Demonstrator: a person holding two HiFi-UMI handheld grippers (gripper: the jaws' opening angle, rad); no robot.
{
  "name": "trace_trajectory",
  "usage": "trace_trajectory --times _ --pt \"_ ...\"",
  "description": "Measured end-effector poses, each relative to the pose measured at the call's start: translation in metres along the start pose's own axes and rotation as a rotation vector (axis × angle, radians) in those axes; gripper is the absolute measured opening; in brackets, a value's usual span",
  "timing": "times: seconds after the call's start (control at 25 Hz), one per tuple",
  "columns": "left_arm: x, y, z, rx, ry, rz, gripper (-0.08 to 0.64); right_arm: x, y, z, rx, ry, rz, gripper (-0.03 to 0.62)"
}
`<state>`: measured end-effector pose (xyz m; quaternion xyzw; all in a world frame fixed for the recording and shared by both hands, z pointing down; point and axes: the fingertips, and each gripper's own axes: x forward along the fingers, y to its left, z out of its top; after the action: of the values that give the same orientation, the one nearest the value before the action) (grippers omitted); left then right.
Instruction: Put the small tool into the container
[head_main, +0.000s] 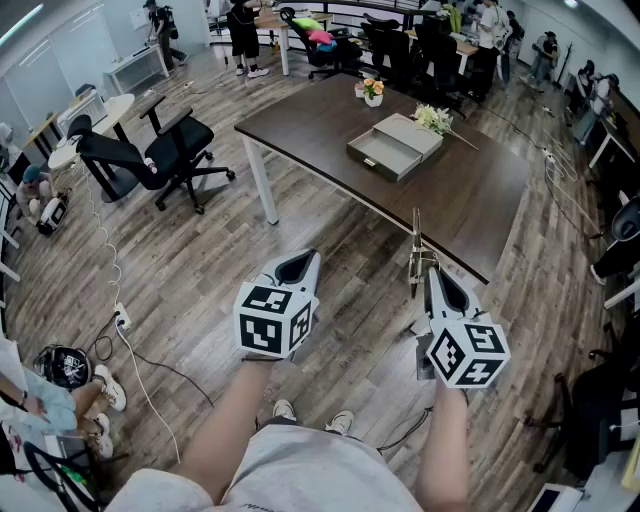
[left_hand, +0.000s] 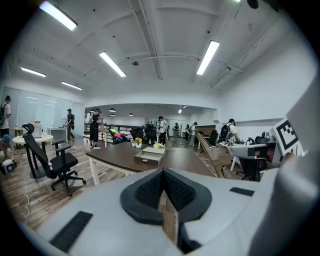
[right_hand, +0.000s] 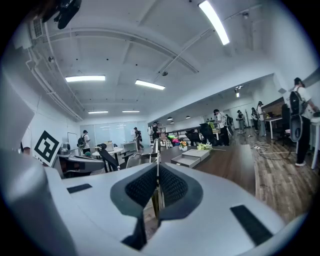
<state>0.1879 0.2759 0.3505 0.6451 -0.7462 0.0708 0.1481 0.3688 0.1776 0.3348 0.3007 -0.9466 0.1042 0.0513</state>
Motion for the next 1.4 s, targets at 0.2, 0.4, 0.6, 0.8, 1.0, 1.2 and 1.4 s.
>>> trace_trajectory --times 0.2,0.4,0.6,0.8,1.0,1.2,1.4 --pt "0.003 -0.005 -0.009 0.007 0.013 0.002 -0.002 -0.002 -0.005 -0.006 0.035 -0.013 0.011 0.012" --pt "0.008 -0.005 -0.011 0.006 0.019 0.016 -0.002 0.003 -0.008 -0.01 0.033 -0.005 0.03 0.012" --pt "0.017 -0.002 -0.011 0.012 0.022 0.017 -0.002 0.014 -0.011 -0.015 0.035 0.004 0.032 0.012" --pt "0.038 0.013 -0.008 0.016 0.02 -0.002 -0.002 0.039 -0.011 -0.017 0.03 0.017 0.024 0.012" --pt "0.07 0.041 -0.004 0.011 0.029 -0.044 -0.002 0.075 -0.009 -0.018 0.023 0.026 -0.008 0.012" --pt "0.1 0.082 0.006 0.007 0.042 -0.091 -0.002 0.118 -0.001 -0.012 0.026 0.035 -0.058 0.012" --pt "0.128 0.123 0.017 0.004 0.057 -0.131 -0.002 0.161 0.008 -0.005 0.031 0.039 -0.103 0.012"
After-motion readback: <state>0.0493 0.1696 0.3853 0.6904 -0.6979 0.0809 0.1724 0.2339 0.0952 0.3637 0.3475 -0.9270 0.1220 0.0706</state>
